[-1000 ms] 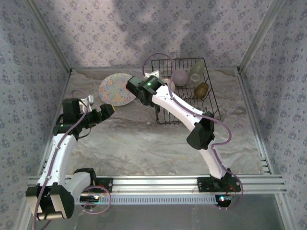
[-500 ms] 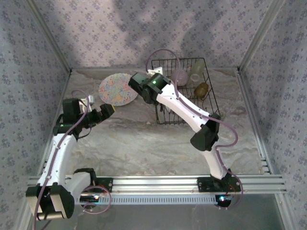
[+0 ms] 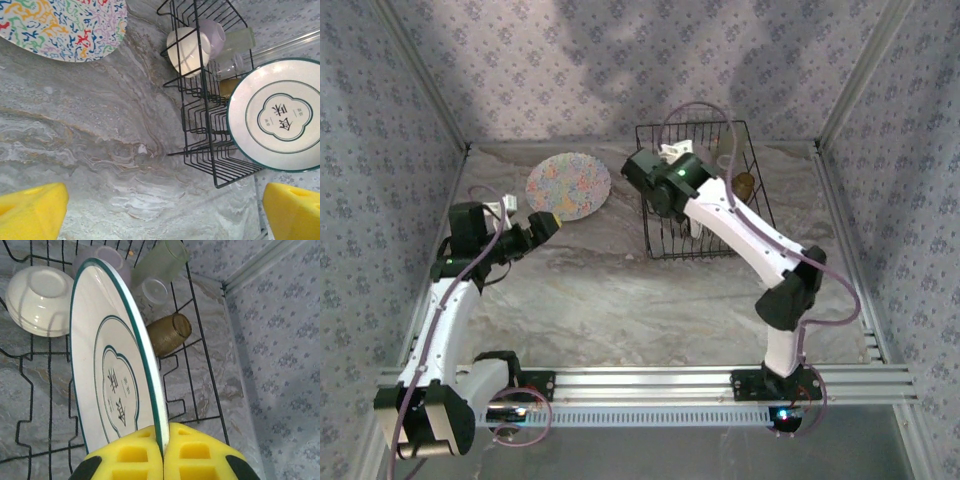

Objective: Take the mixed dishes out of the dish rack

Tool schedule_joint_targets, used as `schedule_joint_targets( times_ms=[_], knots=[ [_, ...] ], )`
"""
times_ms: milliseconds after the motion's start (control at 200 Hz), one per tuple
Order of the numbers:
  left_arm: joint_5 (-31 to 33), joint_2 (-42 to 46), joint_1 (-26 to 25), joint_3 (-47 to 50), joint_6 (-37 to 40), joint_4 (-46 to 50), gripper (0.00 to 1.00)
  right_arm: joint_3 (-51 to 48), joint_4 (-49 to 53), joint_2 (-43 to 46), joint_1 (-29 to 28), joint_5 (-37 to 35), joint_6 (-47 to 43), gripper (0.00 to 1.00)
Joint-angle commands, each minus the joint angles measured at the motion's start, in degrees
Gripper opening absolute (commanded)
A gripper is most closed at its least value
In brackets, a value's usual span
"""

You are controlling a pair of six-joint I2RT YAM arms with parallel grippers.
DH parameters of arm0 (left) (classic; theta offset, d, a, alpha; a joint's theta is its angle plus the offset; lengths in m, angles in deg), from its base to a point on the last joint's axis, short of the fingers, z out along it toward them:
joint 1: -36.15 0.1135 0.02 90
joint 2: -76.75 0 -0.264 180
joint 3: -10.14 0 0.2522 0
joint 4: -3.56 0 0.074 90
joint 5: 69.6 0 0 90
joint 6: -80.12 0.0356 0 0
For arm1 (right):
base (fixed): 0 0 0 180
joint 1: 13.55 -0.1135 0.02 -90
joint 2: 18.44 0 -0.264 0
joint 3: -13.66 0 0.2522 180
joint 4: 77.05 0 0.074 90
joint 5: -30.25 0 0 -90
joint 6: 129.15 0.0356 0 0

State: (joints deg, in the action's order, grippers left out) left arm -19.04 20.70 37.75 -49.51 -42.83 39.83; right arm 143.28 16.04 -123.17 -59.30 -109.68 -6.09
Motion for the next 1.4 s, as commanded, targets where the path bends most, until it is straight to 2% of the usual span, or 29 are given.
schedule_joint_targets(
  times_ms=[0,320,575,889,1119,1394],
  knots=[
    [-2.72,-0.11,-0.96,-0.74,-1.47,-3.00,0.99,-5.29,-6.08,7.15,2.29,3.23,-3.30,0.00],
    [-4.39,-2.34,-8.57,-2.89,-2.46,-8.25,0.99,-23.92,-21.99,24.73,13.06,26.21,-9.89,0.00],
    [-7.74,-7.60,-17.72,-6.14,-2.07,-14.61,0.99,-28.31,-25.55,31.66,22.52,44.74,-10.56,0.00],
    [-8.03,-17.63,-27.86,-15.06,2.98,-12.70,0.99,-32.29,-30.75,36.18,30.93,65.64,-9.21,0.00],
    [-5.65,-23.22,-31.19,-20.97,5.35,-10.04,0.99,-34.90,-34.33,38.35,35.44,76.72,-6.64,0.00],
    [-4.09,-26.82,-32.34,-24.78,4.44,-10.09,0.97,-36.65,-36.55,39.08,36.04,81.02,-4.83,0.00]
  ],
)
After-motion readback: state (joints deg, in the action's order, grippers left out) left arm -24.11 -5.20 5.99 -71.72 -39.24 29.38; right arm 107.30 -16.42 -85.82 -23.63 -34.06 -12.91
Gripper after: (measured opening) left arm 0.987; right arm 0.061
